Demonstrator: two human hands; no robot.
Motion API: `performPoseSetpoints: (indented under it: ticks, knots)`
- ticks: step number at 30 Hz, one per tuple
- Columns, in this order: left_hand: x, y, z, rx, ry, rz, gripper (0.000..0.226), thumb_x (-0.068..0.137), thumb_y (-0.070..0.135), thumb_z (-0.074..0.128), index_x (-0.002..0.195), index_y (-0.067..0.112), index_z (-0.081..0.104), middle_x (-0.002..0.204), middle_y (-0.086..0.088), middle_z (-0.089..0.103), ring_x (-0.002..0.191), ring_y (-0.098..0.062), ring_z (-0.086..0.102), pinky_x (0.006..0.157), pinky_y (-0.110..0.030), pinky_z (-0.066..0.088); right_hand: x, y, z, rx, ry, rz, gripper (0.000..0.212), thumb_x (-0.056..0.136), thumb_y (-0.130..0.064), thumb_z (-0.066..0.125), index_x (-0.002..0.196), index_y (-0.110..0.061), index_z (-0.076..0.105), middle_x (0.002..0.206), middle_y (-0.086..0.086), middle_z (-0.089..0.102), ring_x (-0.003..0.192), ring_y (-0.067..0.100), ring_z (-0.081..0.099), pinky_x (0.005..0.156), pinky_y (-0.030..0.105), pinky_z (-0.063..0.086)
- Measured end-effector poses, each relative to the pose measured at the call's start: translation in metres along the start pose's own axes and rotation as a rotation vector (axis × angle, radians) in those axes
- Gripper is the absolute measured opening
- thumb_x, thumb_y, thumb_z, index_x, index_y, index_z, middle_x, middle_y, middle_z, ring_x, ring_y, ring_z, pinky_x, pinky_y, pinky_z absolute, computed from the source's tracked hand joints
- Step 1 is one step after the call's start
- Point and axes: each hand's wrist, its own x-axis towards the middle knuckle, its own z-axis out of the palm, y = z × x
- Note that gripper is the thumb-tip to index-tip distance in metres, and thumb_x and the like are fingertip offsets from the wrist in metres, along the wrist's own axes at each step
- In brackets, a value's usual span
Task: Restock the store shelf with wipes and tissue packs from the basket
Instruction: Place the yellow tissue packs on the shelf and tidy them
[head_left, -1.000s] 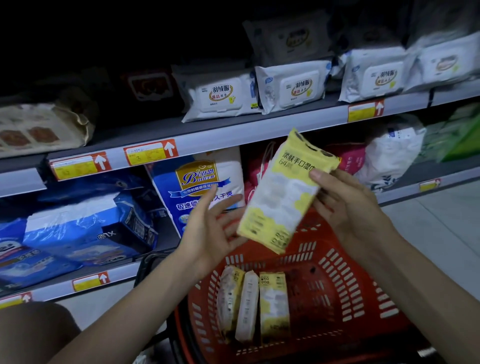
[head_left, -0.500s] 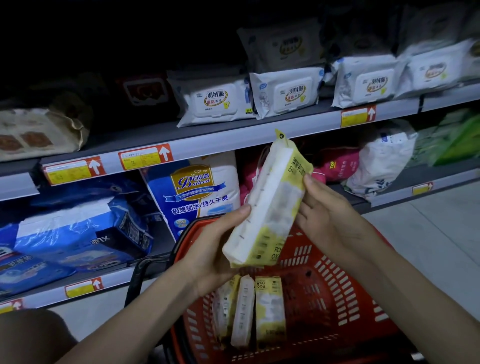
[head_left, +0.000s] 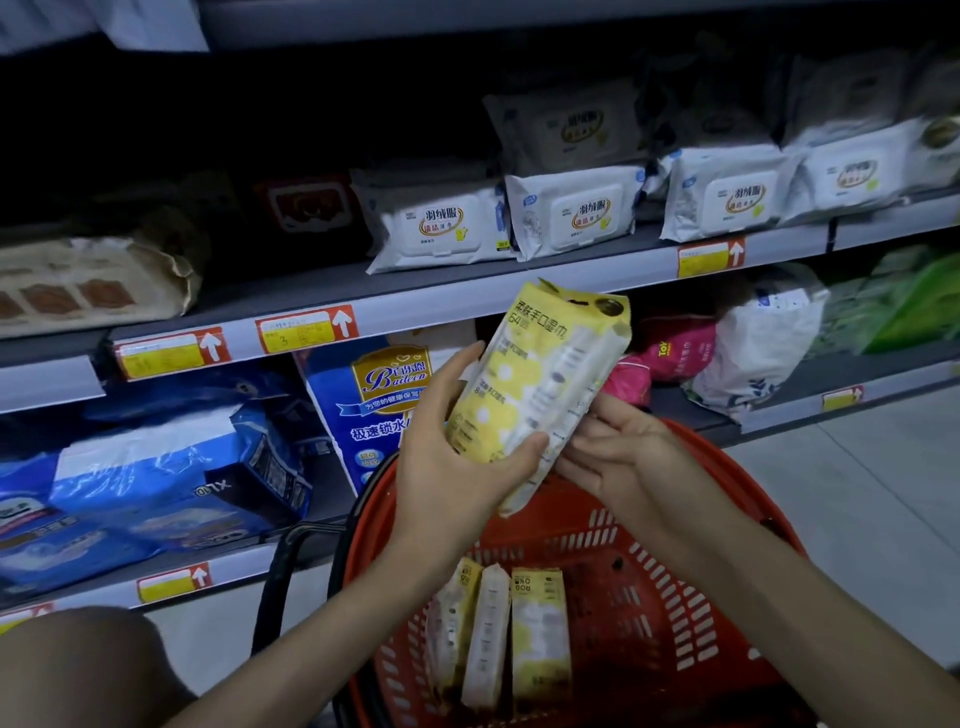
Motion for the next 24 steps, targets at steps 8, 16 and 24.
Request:
performPoseSetpoints:
  ticks: [8, 16, 24]
  knots:
    - [0.013, 0.034, -0.008, -0.235, 0.006, -0.040, 0.057, 0.077, 0.019, 0.092, 0.124, 0.030, 0.062, 0.122, 0.009, 0.068, 0.108, -0.006, 0.067, 0.082, -0.021, 0.056, -0.006, -0.022, 0.018, -0.040, 0.009, -0.157, 0.051, 0.091, -0.005, 0.058, 0.140, -0.016, 0.058, 0.130, 0.011, 0.070, 0.122, 0.028, 0.067, 0.102, 0.043, 0.055]
    - [0.027, 0.082, -0.018, -0.114, 0.129, 0.060, 0.061, 0.073, 0.021, 0.092, 0.123, 0.035, 0.060, 0.120, 0.015, 0.065, 0.104, -0.003, 0.066, 0.083, -0.032, 0.060, -0.025, -0.053, 0.048, -0.065, -0.078, -0.216, 0.040, 0.098, -0.008, 0.051, 0.136, -0.014, 0.062, 0.129, 0.013, 0.070, 0.118, 0.030, 0.068, 0.101, 0.045, 0.056]
    - [0.038, 0.122, -0.023, 0.135, 0.113, 0.121, 0.080, 0.066, 0.062, 0.081, 0.137, 0.041, 0.051, 0.126, 0.020, 0.054, 0.116, 0.003, 0.056, 0.097, -0.031, 0.054, -0.028, -0.090, 0.084, -0.184, 0.063, -0.391, 0.024, 0.096, -0.021, 0.066, 0.116, -0.008, 0.071, 0.107, 0.010, 0.078, 0.091, 0.021, 0.076, 0.069, 0.025, 0.059]
